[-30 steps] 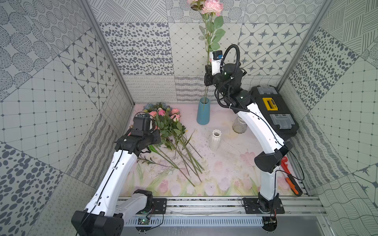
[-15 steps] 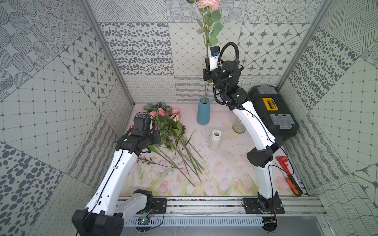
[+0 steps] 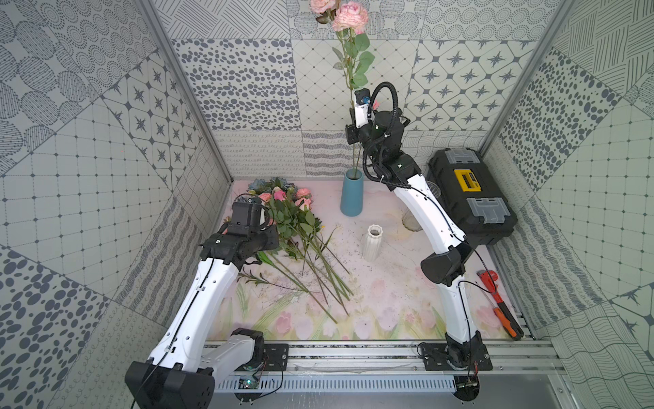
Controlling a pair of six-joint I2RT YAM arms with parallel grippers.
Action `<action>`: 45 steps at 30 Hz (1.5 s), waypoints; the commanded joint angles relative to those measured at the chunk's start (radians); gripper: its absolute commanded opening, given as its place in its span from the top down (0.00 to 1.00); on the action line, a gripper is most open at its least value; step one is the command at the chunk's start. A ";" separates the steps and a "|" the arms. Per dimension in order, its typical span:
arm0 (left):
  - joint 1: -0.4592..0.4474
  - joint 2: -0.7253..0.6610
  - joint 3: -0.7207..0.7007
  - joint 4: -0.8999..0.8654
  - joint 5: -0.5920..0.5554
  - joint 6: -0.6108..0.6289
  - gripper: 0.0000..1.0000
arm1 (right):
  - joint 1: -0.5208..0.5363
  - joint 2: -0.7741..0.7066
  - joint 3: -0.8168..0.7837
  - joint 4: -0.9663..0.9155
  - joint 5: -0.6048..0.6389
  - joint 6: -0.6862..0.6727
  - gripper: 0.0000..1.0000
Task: Place the pink flowers into the vase
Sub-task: Place the flower in the vase.
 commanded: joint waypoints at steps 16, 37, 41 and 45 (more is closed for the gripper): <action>0.006 0.005 0.000 0.039 0.011 0.022 0.44 | -0.006 -0.053 -0.385 0.164 -0.018 -0.001 1.00; 0.005 0.006 0.001 0.036 0.007 0.017 0.43 | -0.040 -0.098 -0.619 0.184 -0.022 0.072 0.89; 0.005 0.005 0.002 0.035 0.007 0.015 0.43 | -0.040 -0.110 -0.636 0.180 -0.031 0.072 0.87; 0.005 0.004 0.001 0.035 -0.002 0.015 0.43 | -0.041 -0.114 -0.642 0.166 -0.037 0.070 0.84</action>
